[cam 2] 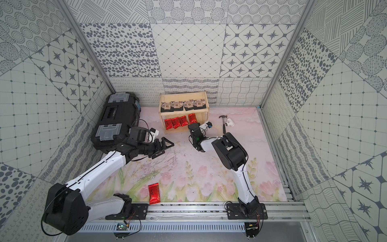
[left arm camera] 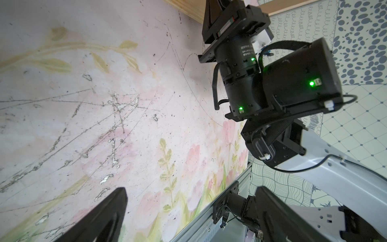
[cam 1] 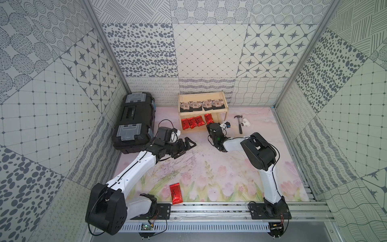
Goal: Place the tea bags on the shelf by color
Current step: Place the tea bag on the shelf.
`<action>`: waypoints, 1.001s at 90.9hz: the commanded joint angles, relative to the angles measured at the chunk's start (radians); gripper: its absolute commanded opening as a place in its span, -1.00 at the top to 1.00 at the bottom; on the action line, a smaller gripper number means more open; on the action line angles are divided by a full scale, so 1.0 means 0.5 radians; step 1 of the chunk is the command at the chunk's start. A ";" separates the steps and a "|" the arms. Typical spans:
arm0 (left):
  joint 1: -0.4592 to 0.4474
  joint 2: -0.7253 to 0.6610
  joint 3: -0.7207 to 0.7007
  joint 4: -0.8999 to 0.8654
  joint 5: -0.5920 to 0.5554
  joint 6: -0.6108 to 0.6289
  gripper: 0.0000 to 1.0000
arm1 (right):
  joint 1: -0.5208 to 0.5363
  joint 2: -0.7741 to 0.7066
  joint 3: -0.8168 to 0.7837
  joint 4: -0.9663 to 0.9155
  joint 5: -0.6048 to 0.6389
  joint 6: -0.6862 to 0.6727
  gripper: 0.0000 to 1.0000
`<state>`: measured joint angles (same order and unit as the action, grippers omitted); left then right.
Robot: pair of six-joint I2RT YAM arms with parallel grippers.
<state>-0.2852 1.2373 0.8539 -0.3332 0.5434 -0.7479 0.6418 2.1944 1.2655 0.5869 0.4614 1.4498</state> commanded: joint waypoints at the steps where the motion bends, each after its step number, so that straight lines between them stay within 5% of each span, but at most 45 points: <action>1: 0.020 -0.004 0.020 -0.050 0.068 0.049 -0.99 | -0.004 0.073 0.078 -0.011 -0.019 -0.009 1.00; 38: 0.020 -0.019 0.005 -0.039 0.077 0.037 -0.99 | -0.003 0.136 0.121 -0.019 -0.032 0.018 0.99; 91: 0.021 -0.033 0.005 -0.029 0.085 0.041 -0.99 | -0.003 0.172 0.198 -0.077 -0.039 0.032 0.73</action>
<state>-0.2787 1.2270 0.8539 -0.3332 0.5465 -0.7483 0.6418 2.2601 1.3426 0.5453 0.4358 1.4651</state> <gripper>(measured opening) 0.994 0.122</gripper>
